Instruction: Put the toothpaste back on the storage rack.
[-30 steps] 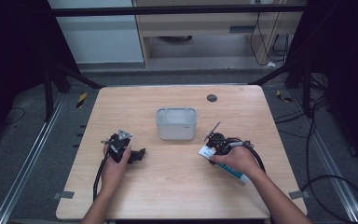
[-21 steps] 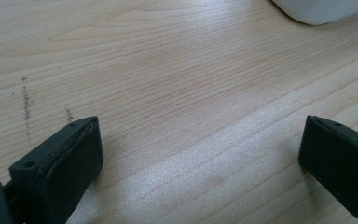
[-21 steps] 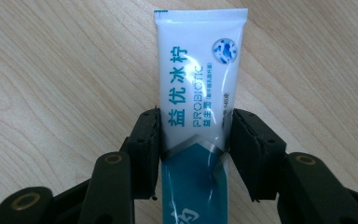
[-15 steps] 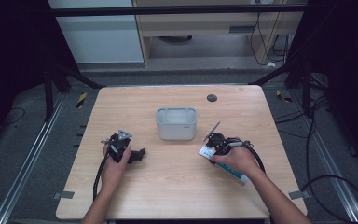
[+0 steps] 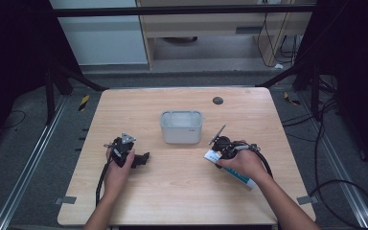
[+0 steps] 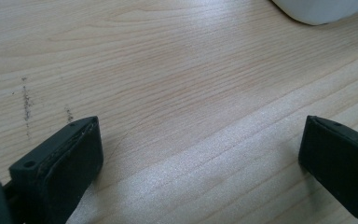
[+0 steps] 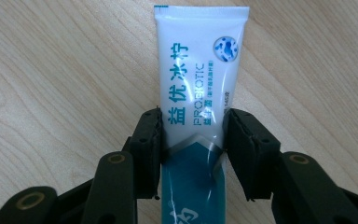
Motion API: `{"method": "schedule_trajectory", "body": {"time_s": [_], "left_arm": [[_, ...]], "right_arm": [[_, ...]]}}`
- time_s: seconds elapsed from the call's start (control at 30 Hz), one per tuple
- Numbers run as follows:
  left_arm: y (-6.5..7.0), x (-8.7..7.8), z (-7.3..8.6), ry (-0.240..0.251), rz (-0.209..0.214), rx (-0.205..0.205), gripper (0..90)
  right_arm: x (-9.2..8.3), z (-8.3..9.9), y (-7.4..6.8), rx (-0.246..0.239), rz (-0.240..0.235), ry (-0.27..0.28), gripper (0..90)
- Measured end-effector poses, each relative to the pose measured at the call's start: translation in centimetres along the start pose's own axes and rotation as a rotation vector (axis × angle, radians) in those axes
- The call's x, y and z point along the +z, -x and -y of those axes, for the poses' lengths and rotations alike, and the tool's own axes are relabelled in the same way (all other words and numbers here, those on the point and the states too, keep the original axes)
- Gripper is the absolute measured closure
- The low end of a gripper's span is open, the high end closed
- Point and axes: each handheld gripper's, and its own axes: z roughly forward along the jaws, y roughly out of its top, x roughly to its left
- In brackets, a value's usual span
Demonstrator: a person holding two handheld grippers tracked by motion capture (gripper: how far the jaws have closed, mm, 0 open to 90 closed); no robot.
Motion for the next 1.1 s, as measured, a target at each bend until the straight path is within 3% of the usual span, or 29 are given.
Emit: {"method": "schedule_trajectory", "body": {"time_s": [0.03,0.17,0.27,0.63,1.1], "left_arm": [[0.00,0.00,0.00,0.000,0.000,0.000,0.0],[0.00,0.00,0.00,0.000,0.000,0.000,0.0],[0.00,0.00,0.00,0.000,0.000,0.000,0.0],[0.00,0.00,0.00,0.000,0.000,0.000,0.0],[0.00,0.00,0.00,0.000,0.000,0.000,0.0]], "right_arm": [[0.04,0.04,0.08,-0.018,0.004,0.003,56.9],[-0.07,-0.10,-0.06,-0.005,0.008,-0.012,58.4],[-0.29,-0.16,0.00,-0.016,0.021,-0.008,64.5],[-0.25,-0.30,-0.10,-0.029,0.026,-0.018,66.5],[-0.32,-0.34,-0.15,-0.003,0.029,-0.019,69.5]]}}
